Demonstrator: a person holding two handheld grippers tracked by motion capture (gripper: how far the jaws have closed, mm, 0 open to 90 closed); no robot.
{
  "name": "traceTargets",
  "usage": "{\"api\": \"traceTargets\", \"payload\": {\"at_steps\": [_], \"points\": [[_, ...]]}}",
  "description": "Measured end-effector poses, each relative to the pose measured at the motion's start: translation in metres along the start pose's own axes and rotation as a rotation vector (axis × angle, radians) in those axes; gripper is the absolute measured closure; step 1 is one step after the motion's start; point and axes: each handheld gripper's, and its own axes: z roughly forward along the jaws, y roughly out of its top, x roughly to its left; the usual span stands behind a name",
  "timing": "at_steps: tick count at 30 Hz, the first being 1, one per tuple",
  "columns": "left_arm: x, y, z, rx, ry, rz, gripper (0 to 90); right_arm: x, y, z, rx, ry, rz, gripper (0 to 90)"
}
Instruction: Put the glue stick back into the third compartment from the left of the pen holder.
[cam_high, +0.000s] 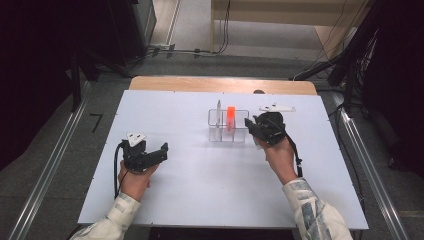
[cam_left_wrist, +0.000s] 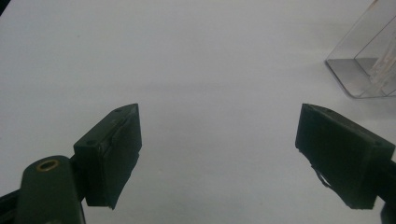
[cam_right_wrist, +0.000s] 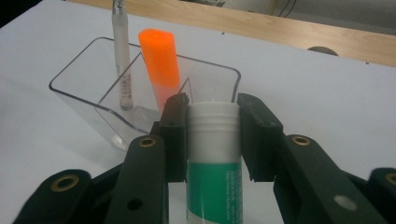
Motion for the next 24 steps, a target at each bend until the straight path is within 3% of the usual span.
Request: {"api": "traceTargets", "payload": {"at_steps": [24], "points": [[0.002, 0.001, 0.000, -0.001, 0.006, -0.001, 14.7, 0.016, 0.028, 0.024, -0.013, 0.003, 0.000, 63.6]]}}
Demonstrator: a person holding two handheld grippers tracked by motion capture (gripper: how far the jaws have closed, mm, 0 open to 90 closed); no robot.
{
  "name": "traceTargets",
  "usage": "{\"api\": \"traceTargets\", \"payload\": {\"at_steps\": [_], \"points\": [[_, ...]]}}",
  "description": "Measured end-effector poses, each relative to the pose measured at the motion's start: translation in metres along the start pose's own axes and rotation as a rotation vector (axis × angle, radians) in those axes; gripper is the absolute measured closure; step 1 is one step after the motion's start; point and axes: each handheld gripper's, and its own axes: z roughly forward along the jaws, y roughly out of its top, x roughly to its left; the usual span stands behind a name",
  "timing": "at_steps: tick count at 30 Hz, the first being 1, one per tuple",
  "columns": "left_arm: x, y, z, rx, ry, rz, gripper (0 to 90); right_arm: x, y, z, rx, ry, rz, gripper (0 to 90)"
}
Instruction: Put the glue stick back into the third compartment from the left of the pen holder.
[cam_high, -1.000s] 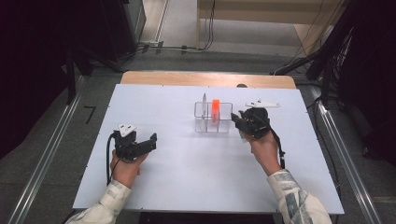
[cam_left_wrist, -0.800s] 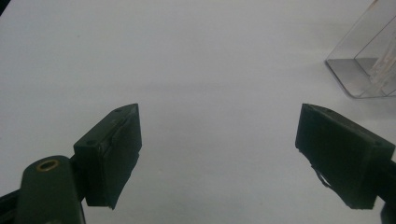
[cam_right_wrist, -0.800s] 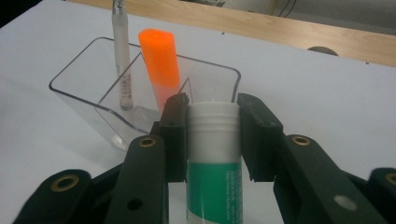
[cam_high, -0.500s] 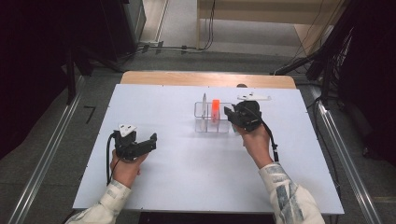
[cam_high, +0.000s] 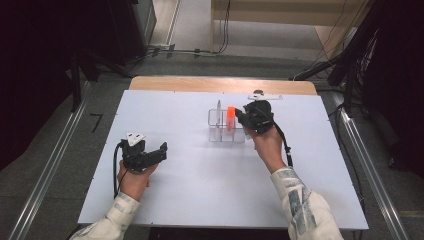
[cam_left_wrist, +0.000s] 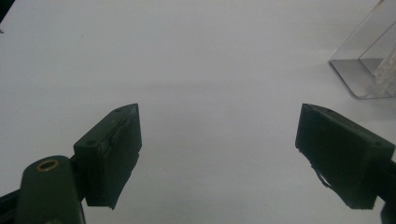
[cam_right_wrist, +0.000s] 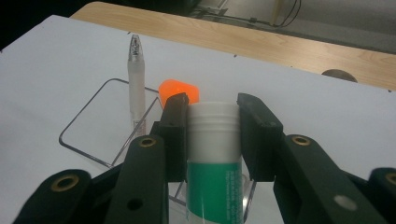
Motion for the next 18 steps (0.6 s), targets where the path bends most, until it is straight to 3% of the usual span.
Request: {"api": "traceTargets", "payload": {"at_steps": [18], "points": [[0.000, 0.000, 0.000, -0.001, -0.007, -0.005, 14.7, -0.003, 0.013, 0.013, 0.001, -0.025, 0.013, 63.6]]}}
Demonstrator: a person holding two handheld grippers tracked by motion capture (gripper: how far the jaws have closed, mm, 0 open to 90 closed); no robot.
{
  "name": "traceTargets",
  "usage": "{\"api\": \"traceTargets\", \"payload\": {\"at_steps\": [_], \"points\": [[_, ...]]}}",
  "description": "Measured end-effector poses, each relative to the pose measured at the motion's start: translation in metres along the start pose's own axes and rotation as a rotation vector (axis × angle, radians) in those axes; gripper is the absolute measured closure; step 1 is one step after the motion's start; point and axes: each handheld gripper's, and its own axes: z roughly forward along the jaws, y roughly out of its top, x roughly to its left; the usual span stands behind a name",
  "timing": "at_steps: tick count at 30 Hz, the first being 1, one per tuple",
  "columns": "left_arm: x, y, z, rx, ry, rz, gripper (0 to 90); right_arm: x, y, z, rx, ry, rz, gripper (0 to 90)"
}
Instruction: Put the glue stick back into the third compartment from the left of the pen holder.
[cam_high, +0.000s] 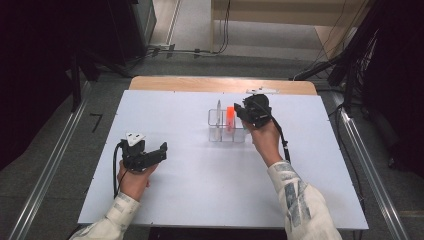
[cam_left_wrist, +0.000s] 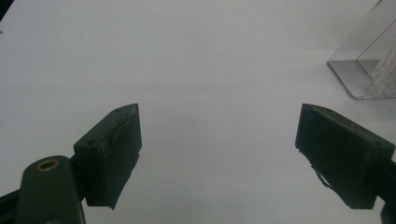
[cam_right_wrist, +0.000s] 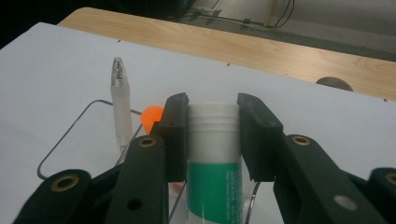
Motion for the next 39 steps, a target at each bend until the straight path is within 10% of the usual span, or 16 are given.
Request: {"api": "traceTargets", "payload": {"at_steps": [39], "points": [[0.000, 0.000, 0.000, 0.001, -0.005, 0.000, 14.7, -0.005, 0.017, 0.022, -0.014, -0.017, 0.090, 63.2]]}}
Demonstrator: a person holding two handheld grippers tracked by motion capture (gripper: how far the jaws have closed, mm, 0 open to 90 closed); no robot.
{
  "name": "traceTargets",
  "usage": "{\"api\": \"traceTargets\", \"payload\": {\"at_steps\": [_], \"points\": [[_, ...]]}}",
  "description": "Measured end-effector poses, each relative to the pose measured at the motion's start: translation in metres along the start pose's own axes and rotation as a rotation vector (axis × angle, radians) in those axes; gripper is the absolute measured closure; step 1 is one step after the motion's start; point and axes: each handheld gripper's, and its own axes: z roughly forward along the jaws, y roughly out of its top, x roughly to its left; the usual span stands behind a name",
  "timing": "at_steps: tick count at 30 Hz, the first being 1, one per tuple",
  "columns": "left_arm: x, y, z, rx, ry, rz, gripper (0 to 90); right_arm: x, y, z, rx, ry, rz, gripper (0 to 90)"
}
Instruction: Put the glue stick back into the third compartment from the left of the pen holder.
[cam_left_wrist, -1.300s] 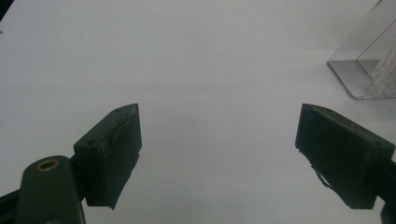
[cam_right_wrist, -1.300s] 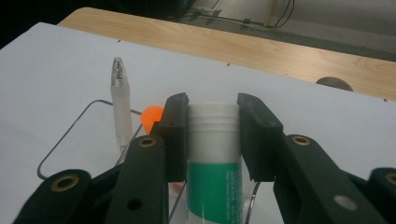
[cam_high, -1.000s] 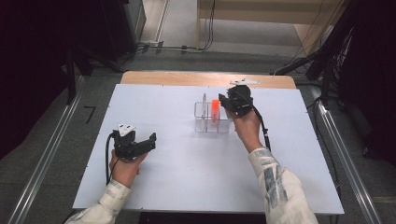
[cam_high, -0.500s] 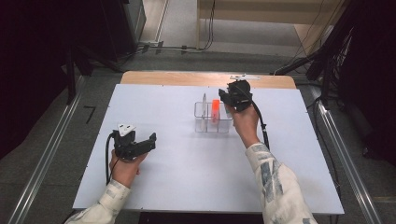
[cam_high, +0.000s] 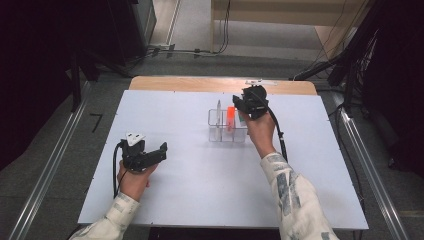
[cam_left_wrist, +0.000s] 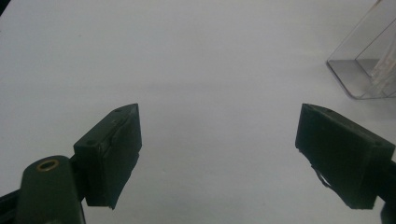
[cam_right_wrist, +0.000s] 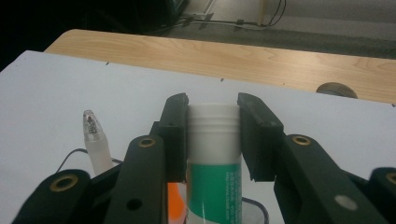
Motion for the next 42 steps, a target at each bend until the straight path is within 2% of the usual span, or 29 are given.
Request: {"api": "traceTargets", "payload": {"at_steps": [42], "points": [[0.0000, -0.0003, 0.0003, 0.002, 0.002, 0.003, 14.7, -0.0032, -0.0010, -0.0058, -0.023, 0.007, 0.010, 62.3]]}}
